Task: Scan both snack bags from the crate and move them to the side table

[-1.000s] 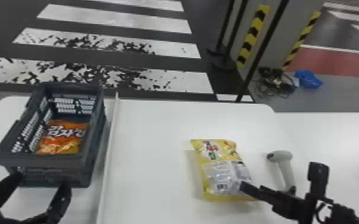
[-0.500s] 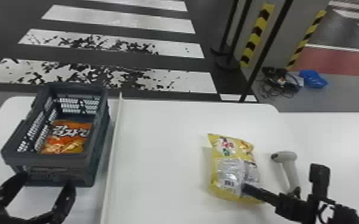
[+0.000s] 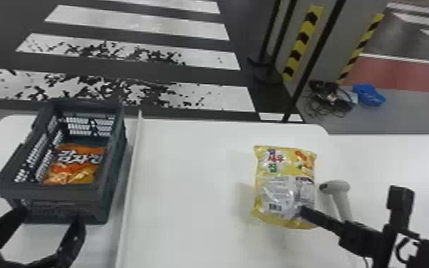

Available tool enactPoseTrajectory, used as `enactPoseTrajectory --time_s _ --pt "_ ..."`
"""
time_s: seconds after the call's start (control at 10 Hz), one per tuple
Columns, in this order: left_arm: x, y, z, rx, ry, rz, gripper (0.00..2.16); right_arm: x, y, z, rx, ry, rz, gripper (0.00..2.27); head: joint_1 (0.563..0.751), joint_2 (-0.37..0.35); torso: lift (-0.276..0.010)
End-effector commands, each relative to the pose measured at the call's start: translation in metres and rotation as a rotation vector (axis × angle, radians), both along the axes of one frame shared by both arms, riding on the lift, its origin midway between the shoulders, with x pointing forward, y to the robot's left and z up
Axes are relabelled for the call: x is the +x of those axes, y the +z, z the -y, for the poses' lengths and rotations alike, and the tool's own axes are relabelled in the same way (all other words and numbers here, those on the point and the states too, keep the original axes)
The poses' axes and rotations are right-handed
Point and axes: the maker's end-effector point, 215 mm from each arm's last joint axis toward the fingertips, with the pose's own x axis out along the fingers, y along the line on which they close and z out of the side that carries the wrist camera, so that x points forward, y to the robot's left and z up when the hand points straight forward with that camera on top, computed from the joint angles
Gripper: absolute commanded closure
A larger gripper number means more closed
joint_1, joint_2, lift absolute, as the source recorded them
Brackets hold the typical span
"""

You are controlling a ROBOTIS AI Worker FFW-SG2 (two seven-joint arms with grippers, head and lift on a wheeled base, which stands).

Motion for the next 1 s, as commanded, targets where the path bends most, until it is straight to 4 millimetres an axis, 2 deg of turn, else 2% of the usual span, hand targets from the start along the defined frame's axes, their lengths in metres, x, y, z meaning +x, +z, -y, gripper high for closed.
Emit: enactPoseTrajectory --time_s 0.0,0.2,0.4,0.6,0.9 --pt "-0.001 0.001 0.000 0.002 -0.003 0.002 0.08 0.007 0.028 0.021 0.019 -0.049 0.064 2.25 0.695 -0.209 -0.099" --pt "-0.001 0.002 0.001 0.002 -0.004 0.003 0.08 0.013 0.056 0.071 -0.007 -0.152 0.137 2.25 0.695 -0.245 -0.099" --pt "-0.001 0.005 0.000 0.003 -0.007 0.007 0.08 0.014 0.073 0.135 -0.022 -0.291 0.205 2.25 0.695 -0.324 -0.099" --pt "-0.001 0.005 0.000 0.005 -0.006 0.008 0.08 0.009 0.080 0.203 -0.059 -0.449 0.280 2.25 0.695 -0.350 -0.099" --pt "0.000 0.006 -0.001 0.006 -0.005 0.010 0.08 0.001 0.063 0.281 -0.121 -0.665 0.307 2.25 0.695 -0.350 -0.099"
